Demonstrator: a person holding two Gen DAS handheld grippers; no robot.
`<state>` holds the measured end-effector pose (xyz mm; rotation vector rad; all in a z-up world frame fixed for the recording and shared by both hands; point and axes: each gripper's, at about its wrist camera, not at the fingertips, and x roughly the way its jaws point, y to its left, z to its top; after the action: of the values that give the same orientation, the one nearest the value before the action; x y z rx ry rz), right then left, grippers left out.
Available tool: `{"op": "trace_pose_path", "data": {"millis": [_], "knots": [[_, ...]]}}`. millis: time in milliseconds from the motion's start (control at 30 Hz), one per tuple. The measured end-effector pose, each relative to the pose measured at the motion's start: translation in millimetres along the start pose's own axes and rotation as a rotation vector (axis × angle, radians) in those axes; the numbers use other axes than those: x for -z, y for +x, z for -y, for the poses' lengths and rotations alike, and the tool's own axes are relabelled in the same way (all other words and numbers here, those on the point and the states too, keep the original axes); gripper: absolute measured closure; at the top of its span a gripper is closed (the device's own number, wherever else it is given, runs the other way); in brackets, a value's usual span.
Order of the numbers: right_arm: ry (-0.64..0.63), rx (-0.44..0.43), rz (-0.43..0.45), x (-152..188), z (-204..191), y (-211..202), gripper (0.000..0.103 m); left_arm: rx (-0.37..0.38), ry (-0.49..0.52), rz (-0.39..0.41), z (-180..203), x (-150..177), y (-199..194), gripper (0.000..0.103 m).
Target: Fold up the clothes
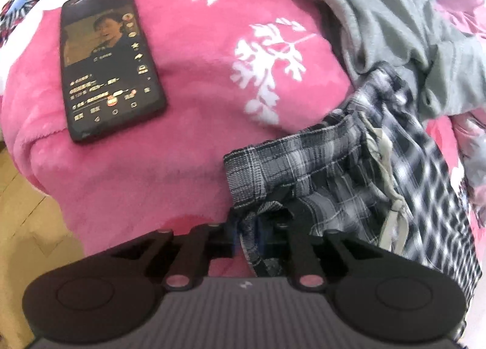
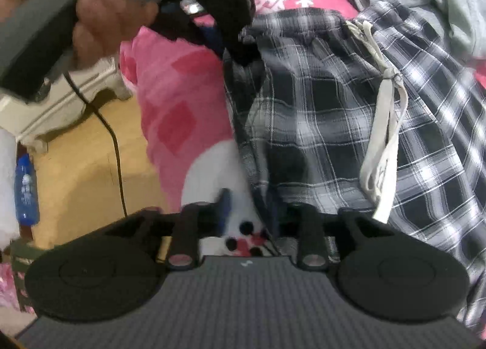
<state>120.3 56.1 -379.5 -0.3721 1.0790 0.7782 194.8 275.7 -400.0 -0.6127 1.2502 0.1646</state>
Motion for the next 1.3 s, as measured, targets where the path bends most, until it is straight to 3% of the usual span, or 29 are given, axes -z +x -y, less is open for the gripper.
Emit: {"op": "trace_pose_path", "data": {"millis": [33, 100, 200, 267, 333, 467, 633, 767, 900, 1000, 1067, 1167, 1233, 1267, 1300], "knots": [[0.049, -0.014, 0.031, -1.9, 5.5, -6.1, 0.069, 0.003, 0.016, 0.000, 0.6, 0.5, -1.6, 0.081], [0.185, -0.068, 0.109, 1.5, 23.2, -29.1, 0.051, -0.027, 0.062, 0.013, 4.8, 3.2, -10.3, 0.065], [0.392, -0.114, 0.162, 19.0, 60.4, -64.9, 0.050, -0.098, 0.155, 0.074, 16.6, 7.2, -29.3, 0.056], [0.548, -0.086, 0.161, 44.0, 91.8, -89.3, 0.050, -0.144, 0.231, 0.142, 27.8, 10.1, -45.4, 0.053], [0.727, -0.036, 0.141, 78.0, 131.4, -113.3, 0.050, -0.144, 0.278, 0.197, 41.2, 15.0, -60.3, 0.053], [1.048, 0.200, 0.085, 161.9, 226.7, -160.7, 0.050, 0.013, 0.412, 0.195, 86.5, 29.7, -62.8, 0.052], [1.344, 0.510, 0.009, 260.2, 346.8, -204.0, 0.051, 0.239, 0.625, -0.026, 164.4, 75.4, -24.3, 0.052], [1.558, 0.554, 0.007, 313.8, 420.0, -212.6, 0.051, 0.312, 0.810, -0.131, 222.8, 118.5, 8.6, 0.060], [1.604, 0.542, 0.013, 329.0, 466.7, -207.2, 0.051, 0.271, 0.985, -0.170, 254.1, 155.2, 33.4, 0.070], [1.583, 0.540, -0.060, 333.9, 492.1, -198.3, 0.051, 0.216, 1.122, -0.171, 264.3, 179.8, 42.9, 0.073], [1.558, 0.556, -0.127, 336.6, 507.2, -188.4, 0.052, 0.195, 1.174, -0.170, 266.3, 189.2, 45.5, 0.072], [1.566, 0.554, -0.146, 345.4, 515.3, -180.9, 0.053, 0.173, 1.205, -0.165, 266.5, 197.5, 45.1, 0.072], [1.560, 0.562, -0.139, 346.6, 514.2, -182.2, 0.066, 0.166, 1.217, -0.158, 265.6, 199.8, 43.4, 0.072], [1.544, 0.570, -0.139, 347.0, 512.5, -183.5, 0.086, 0.165, 1.224, -0.151, 265.5, 200.5, 42.1, 0.074], [1.530, 0.578, -0.138, 348.9, 510.6, -185.6, 0.097, 0.167, 1.234, -0.143, 265.2, 202.1, 40.2, 0.083]]}}
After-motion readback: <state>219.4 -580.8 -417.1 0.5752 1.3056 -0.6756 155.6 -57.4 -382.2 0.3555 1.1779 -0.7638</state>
